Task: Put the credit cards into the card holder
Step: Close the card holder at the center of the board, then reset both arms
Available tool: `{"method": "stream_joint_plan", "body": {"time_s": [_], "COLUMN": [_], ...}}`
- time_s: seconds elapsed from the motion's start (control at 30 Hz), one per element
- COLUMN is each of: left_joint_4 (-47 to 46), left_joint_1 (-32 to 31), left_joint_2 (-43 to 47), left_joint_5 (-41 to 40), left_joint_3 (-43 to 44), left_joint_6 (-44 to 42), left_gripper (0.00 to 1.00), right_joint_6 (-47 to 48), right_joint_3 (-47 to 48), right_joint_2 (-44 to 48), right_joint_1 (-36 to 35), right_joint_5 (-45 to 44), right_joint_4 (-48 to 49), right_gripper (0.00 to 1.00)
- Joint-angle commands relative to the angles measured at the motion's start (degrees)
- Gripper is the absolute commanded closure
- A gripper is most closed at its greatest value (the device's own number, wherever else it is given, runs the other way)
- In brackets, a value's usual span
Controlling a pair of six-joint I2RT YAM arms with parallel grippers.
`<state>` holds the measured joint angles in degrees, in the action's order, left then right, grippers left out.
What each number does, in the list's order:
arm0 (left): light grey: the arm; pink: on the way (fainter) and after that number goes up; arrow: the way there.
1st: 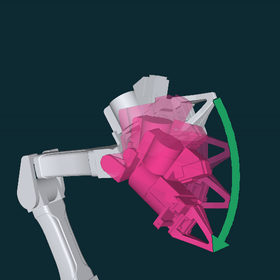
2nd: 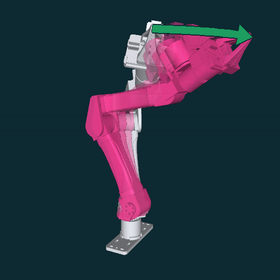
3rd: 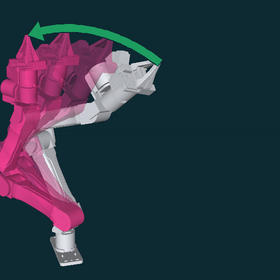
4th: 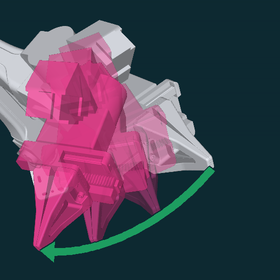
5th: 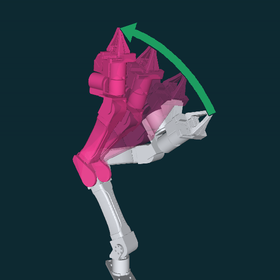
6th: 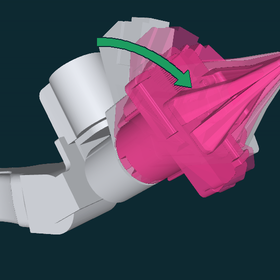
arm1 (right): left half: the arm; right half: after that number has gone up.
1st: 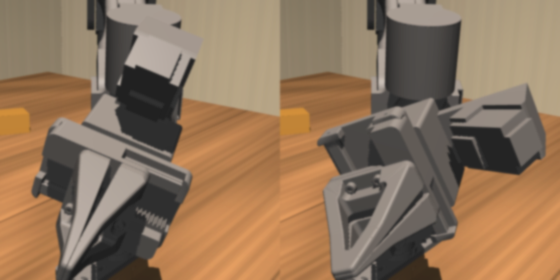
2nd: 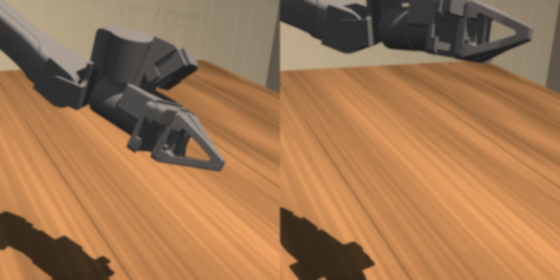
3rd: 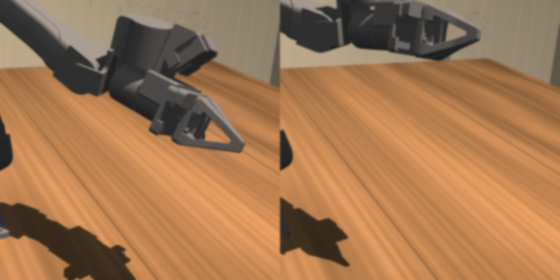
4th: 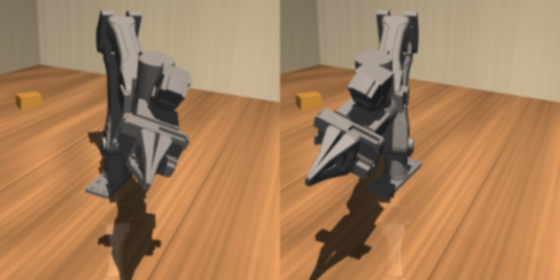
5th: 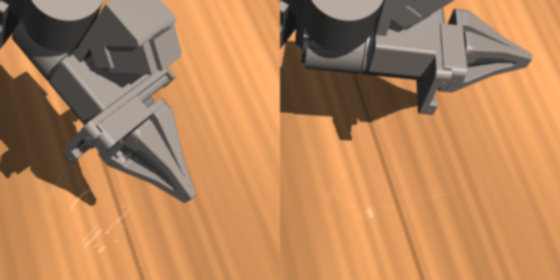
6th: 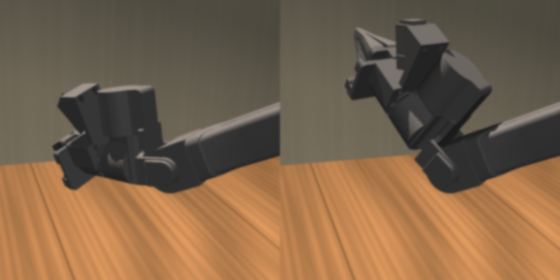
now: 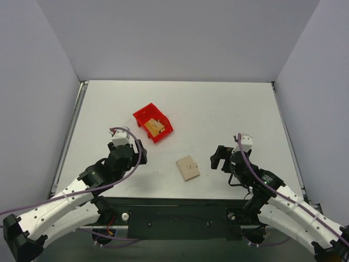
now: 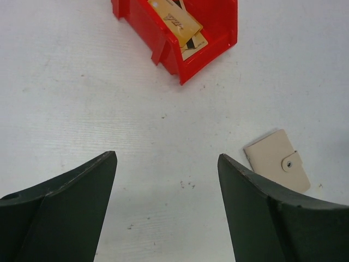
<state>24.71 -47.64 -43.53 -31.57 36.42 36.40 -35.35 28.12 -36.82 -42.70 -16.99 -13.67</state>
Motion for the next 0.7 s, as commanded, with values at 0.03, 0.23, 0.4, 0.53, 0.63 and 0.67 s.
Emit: {"method": "stream_joint_plan", "body": {"time_s": [0.03,0.23,0.4,0.53,0.63,0.67], "left_joint_4": [3.77,3.68,3.68,3.77,4.47,4.73], "left_joint_1": [0.18,0.18,0.18,0.18,0.18,0.18], "left_joint_2": [2.57,4.06,5.21,5.21,4.68,4.59], "left_joint_5": [-3.06,-3.06,-3.14,-3.32,-3.67,-3.93], "left_joint_3": [-2.06,-3.38,-3.55,-3.03,-2.24,-1.89], "left_joint_6": [3.93,5.08,5.26,5.26,5.52,6.04], "left_gripper": [0.14,0.13,0.12,0.11,0.11,0.11], "right_joint_6": [-0.68,-1.56,-2.18,-2.53,-2.62,-2.53], "right_joint_3": [-1.4,-1.31,-1.31,-1.14,-1.05,-1.05], "right_joint_2": [1.75,0.43,-0.53,-0.8,-0.8,-0.8], "right_joint_1": [0.42,0.25,0.33,0.34,0.33,0.42], "right_joint_5": [-5.33,-4.8,-4.98,-5.24,-5.07,-5.15], "right_joint_4": [-1.8,-2.41,-2.41,-2.41,-2.5,-2.5], "right_gripper": [0.11,0.04,0.02,0.01,0.01,0.01]}}
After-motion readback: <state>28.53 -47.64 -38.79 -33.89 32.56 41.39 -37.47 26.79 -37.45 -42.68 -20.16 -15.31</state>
